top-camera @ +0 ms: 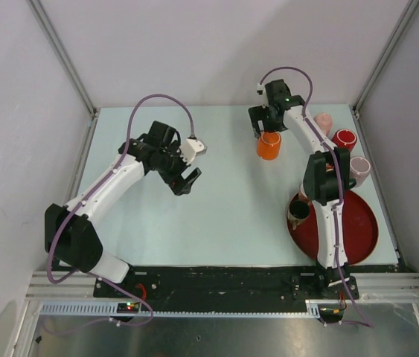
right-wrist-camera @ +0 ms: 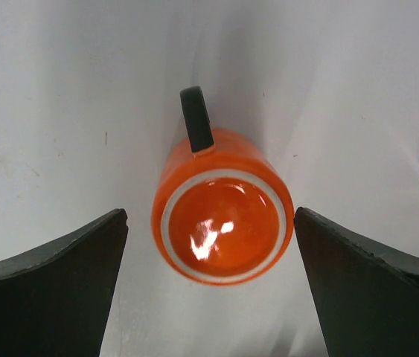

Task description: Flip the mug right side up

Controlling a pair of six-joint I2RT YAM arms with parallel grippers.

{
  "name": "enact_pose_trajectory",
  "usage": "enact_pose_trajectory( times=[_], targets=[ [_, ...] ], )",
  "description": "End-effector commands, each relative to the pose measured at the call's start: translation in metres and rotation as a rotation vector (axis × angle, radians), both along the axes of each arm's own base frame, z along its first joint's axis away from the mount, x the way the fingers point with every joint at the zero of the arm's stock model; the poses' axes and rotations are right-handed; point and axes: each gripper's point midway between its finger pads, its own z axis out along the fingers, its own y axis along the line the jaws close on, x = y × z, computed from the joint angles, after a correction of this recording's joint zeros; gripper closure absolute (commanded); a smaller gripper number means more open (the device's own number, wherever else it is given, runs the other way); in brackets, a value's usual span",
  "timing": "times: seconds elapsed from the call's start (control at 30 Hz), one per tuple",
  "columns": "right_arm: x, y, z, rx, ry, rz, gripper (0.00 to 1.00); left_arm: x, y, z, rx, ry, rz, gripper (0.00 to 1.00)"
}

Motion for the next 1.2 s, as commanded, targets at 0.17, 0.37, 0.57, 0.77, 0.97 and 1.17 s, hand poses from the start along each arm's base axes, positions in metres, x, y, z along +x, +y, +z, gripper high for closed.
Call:
enact_pose_trajectory(
  times=[0.17, 0.37, 0.57, 0.77, 0.97, 1.17],
  targets=[
    [0.008, 0.000, -0.014, -0.113, -0.011, 0.039, 0.03, 0.015, -0.013, 0.018, -0.093, -0.045, 0.012, 0.00],
    [-0.016, -0.004, -0.024, -0.200, 0.026, 0.062, 0.11, 0.018, -0.015, 0.020, -0.097, -0.049, 0.013, 0.00],
    [-0.049, 0.000, -0.021, -0.151, 0.071, 0.039, 0.28, 0.016, -0.014, 0.023, -0.101, -0.056, 0.009, 0.00],
    [-0.114, 0.010, -0.020, -0.166, 0.188, 0.070, 0.21, 0.014, -0.013, 0.024, -0.102, -0.064, 0.002, 0.00],
    [-0.154, 0.039, -0.006, -0.216, 0.263, 0.294, 0.01, 0.012, -0.014, 0.022, -0.107, -0.056, -0.009, 0.00],
    [-0.125, 0.060, 0.007, -0.341, 0.212, 0.430, 0.01, 0.008, -0.015, 0.024, -0.121, -0.056, -0.016, 0.00]
  ],
)
